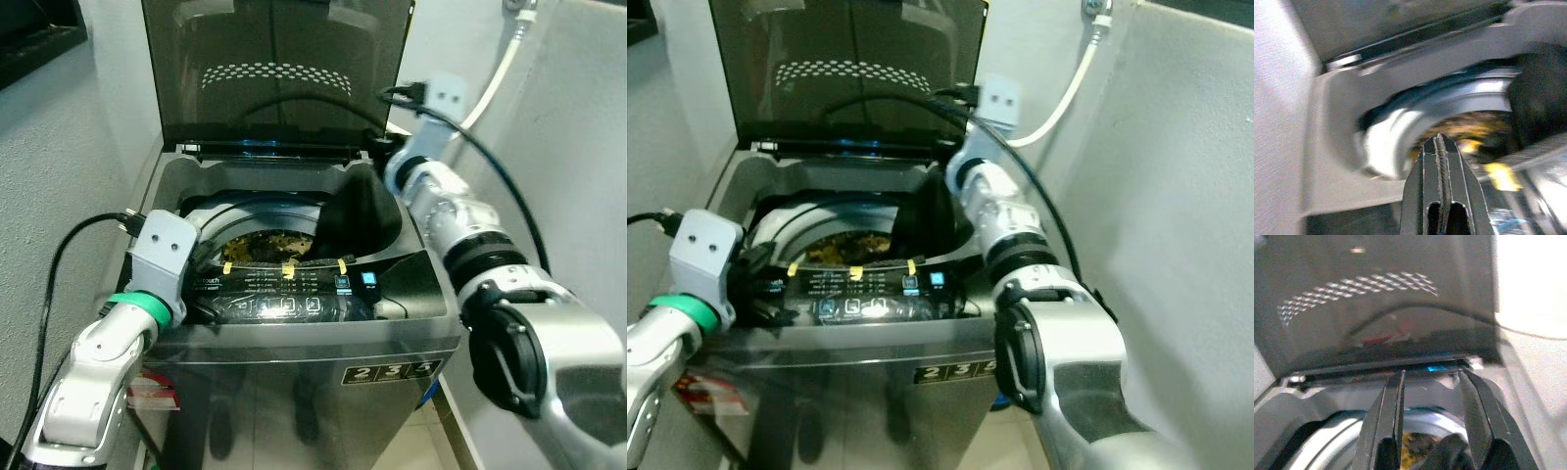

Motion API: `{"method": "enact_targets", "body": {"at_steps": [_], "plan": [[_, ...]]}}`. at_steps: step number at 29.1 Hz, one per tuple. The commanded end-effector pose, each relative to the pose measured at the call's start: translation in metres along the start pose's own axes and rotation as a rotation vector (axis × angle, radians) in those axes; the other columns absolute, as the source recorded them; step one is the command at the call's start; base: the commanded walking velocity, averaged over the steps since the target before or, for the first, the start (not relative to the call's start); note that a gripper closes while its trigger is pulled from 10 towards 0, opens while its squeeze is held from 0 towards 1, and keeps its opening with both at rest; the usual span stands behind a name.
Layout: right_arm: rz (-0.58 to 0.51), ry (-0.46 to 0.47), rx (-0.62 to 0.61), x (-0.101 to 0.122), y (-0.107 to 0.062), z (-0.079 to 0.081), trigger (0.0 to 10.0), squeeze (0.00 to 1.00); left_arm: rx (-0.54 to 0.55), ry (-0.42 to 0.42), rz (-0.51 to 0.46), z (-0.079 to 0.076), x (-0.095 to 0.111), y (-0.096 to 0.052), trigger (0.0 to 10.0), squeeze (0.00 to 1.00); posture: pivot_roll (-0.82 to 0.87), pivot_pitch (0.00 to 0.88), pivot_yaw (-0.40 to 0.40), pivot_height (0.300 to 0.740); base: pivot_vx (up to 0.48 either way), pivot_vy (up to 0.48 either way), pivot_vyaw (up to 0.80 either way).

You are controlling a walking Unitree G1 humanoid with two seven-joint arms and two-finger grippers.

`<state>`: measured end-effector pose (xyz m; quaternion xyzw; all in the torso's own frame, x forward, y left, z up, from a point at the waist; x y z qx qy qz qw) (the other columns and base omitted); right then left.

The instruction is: Clothes washing

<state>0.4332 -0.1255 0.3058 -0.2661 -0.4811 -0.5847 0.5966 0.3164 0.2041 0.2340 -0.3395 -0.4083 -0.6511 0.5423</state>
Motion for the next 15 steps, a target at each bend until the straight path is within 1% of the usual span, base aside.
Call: {"method": "enact_targets", "body": {"at_steps": [1, 3, 4, 6, 7, 8, 9, 10, 11, 12, 13, 14, 15], "plan": [[0.043, 0.013, -0.011, -0.023, -0.010, -0.010, 10.0, 0.00, 0.069, 0.004, 0.037, 0.010, -0.008, -0.001, 10.0, 0.00, 0.06, 0.013, 0.003, 0.740, 0.000, 0.000, 0.00], [0.043, 0.013, -0.011, -0.023, -0.010, -0.010, 10.0, 0.00, 0.069, 0.004, 0.037, 0.010, -0.008, -0.001, 10.0, 0.00, 0.06, 0.013, 0.003, 0.740, 0.000, 0.000, 0.00], [0.065, -0.016, 0.011, -0.029, -0.013, -0.009, 10.0, 0.00, 0.068, 0.007, 0.045, 0.011, -0.010, -0.001, 10.0, 0.00, 0.06, 0.016, 0.009, 0.740, 0.000, 0.000, 0.00], [0.065, -0.016, 0.011, -0.029, -0.013, -0.009, 10.0, 0.00, 0.068, 0.007, 0.045, 0.011, -0.010, -0.001, 10.0, 0.00, 0.06, 0.016, 0.009, 0.740, 0.000, 0.000, 0.00], [0.091, -0.077, 0.058, -0.033, -0.014, -0.001, 10.0, 0.00, 0.049, 0.010, 0.033, 0.009, -0.008, 0.000, 10.0, 0.00, 0.06, 0.020, 0.024, 0.740, 0.000, 0.000, 0.00], [0.095, -0.111, 0.084, -0.032, -0.013, 0.006, 10.0, 0.00, 0.037, 0.005, 0.019, 0.009, -0.004, 0.003, 10.0, 0.00, 0.07, 0.025, 0.024, 0.740, 0.000, 0.000, 0.00], [0.095, -0.111, 0.084, -0.032, -0.013, 0.006, 10.0, 0.00, 0.037, 0.005, 0.019, 0.009, -0.004, 0.003, 10.0, 0.00, 0.07, 0.025, 0.024, 0.740, 0.000, 0.000, 0.00], [0.034, -0.090, 0.064, -0.024, -0.011, 0.011, 10.0, 0.00, 0.028, -0.022, 0.008, 0.008, 0.000, 0.005, 10.0, 0.00, 0.07, 0.024, 0.027, 0.740, 0.000, 0.000, 0.00], [0.034, -0.090, 0.064, -0.024, -0.011, 0.011, 10.0, 0.00, 0.028, -0.022, 0.008, 0.008, 0.000, 0.005, 10.0, 0.00, 0.07, 0.024, 0.027, 0.740, 0.000, 0.000, 0.00], [-0.052, -0.068, 0.061, -0.015, -0.011, 0.013, 10.0, 0.00, 0.017, -0.045, 0.002, 0.005, 0.003, 0.007, 10.0, 0.00, 0.07, 0.022, 0.025, 0.740, 0.000, 0.000, 0.00], [-0.052, -0.068, 0.061, -0.015, -0.011, 0.013, 10.0, 0.00, 0.017, -0.045, 0.002, 0.005, 0.003, 0.007, 10.0, 0.00, 0.07, 0.022, 0.025, 0.740, 0.000, 0.000, 0.00], [-0.137, -0.007, 0.060, -0.009, -0.017, 0.012, 10.0, 0.00, 0.011, -0.052, -0.009, 0.002, 0.007, 0.008, 10.0, 0.00, 0.08, 0.016, 0.015, 0.740, 0.000, 0.000, 0.00], [-0.137, -0.007, 0.060, -0.009, -0.017, 0.012, 10.0, 0.00, 0.011, -0.052, -0.009, 0.002, 0.007, 0.008, 10.0, 0.00, 0.08, 0.016, 0.015, 0.740, 0.000, 0.000, 0.00]]}}
Point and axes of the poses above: a point about 5 cm out from each wrist's last joint towards the gripper, its own y axis pointing out of the wrist towards the gripper, its own x axis along the axis of the wrist's last joint, z = x × y, the point moved 1 cm from there along y, pointing out of the wrist towards the gripper, and after that the axes turned 8 degrees about y, right-handed, at the moved point
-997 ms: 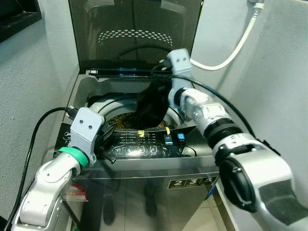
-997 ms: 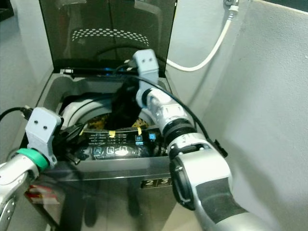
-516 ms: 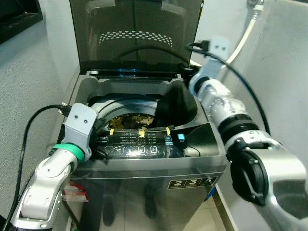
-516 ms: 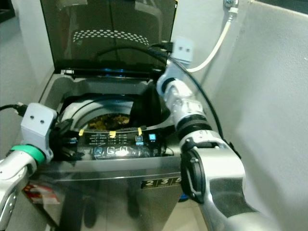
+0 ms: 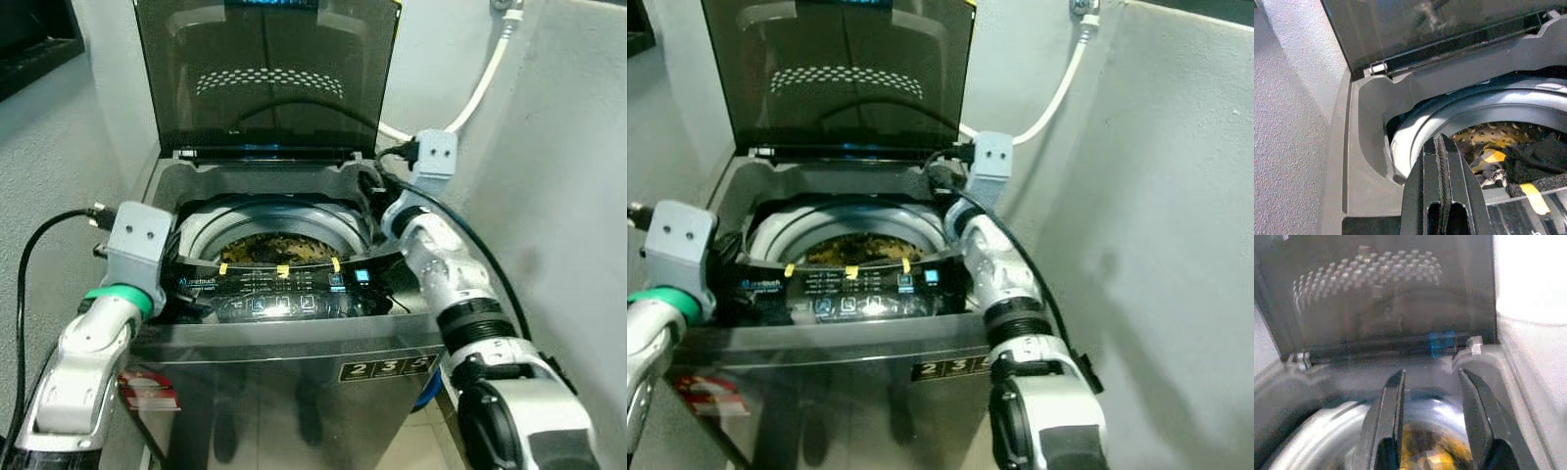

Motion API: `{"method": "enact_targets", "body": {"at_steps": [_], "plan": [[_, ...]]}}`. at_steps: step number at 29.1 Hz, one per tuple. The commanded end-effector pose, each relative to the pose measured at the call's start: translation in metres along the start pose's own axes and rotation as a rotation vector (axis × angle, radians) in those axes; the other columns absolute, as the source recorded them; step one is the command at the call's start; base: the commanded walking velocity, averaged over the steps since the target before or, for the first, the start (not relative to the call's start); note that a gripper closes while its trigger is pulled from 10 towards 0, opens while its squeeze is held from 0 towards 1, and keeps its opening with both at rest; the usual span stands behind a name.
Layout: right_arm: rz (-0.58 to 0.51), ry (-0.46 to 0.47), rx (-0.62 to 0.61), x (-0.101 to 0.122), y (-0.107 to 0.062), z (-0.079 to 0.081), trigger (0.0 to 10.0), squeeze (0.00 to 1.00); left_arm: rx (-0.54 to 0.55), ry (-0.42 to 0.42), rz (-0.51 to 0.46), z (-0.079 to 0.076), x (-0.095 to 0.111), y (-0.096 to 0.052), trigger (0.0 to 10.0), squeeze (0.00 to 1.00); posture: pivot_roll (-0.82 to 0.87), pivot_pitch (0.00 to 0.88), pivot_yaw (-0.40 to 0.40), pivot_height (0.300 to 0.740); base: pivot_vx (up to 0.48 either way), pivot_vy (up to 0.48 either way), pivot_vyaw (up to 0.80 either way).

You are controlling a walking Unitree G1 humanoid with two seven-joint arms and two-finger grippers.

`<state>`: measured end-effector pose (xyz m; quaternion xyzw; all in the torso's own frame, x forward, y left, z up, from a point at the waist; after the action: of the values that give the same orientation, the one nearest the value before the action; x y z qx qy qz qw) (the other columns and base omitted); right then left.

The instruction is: Clothes washing

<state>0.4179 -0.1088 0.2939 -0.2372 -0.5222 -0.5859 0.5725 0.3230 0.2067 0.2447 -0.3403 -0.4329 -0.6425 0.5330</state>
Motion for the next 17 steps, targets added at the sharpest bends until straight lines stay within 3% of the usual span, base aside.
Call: {"method": "enact_targets", "body": {"at_steps": [1, 2, 3, 5, 7, 11, 17], "plan": [[-0.099, 0.081, 0.006, 0.009, -0.009, -0.003, 10.0, 0.00, -0.023, 0.001, -0.010, -0.009, 0.003, 0.002, 10.0, 0.00, 0.11, 0.002, 0.010, 0.740, 0.000, 0.000, 0.00], [-0.099, 0.081, 0.006, 0.009, -0.009, -0.003, 10.0, 0.00, -0.023, 0.001, -0.010, -0.009, 0.003, 0.002, 10.0, 0.00, 0.11, 0.002, 0.010, 0.740, 0.000, 0.000, 0.00], [-0.118, 0.102, 0.030, 0.004, -0.021, -0.003, 10.0, 0.00, -0.017, -0.015, -0.023, -0.012, 0.008, 0.004, 10.0, 0.00, 0.11, 0.000, 0.015, 0.740, 0.000, 0.000, 0.00], [-0.118, 0.102, 0.030, 0.004, -0.021, -0.003, 10.0, 0.00, -0.017, -0.015, -0.023, -0.012, 0.008, 0.004, 10.0, 0.00, 0.11, 0.000, 0.015, 0.740, 0.000, 0.000, 0.00], [-0.105, 0.118, 0.035, -0.009, -0.038, 0.000, 10.0, 0.00, -0.002, -0.068, -0.039, -0.018, 0.013, 0.001, 10.0, 0.00, 0.09, 0.000, 0.003, 0.740, 0.000, 0.000, 0.00], [-0.062, 0.129, 0.022, -0.022, -0.050, 0.006, 10.0, 0.00, 0.002, -0.106, -0.016, -0.030, 0.003, -0.005, 10.0, 0.00, 0.07, 0.000, -0.022, 0.740, 0.000, 0.000, 0.00], [-0.044, 0.108, 0.058, -0.027, -0.051, 0.016, 10.0, 0.00, 0.015, -0.158, -0.011, -0.040, 0.001, -0.010, 10.0, 0.00, 0.06, 0.000, -0.050, 0.740, 0.000, 0.000, 0.00]]}}
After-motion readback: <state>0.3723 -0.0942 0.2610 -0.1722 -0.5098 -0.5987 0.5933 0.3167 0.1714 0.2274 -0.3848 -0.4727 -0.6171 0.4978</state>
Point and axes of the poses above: a point about 5 cm out from each wrist's last joint towards the gripper, its own y axis pointing out of the wrist towards the gripper, its own x axis along the axis of the wrist's last joint, z = x × y, the point moved 1 cm from there along y, pointing out of the wrist towards the gripper, and after that the axes turned 8 degrees about y, right-handed, at the moved point
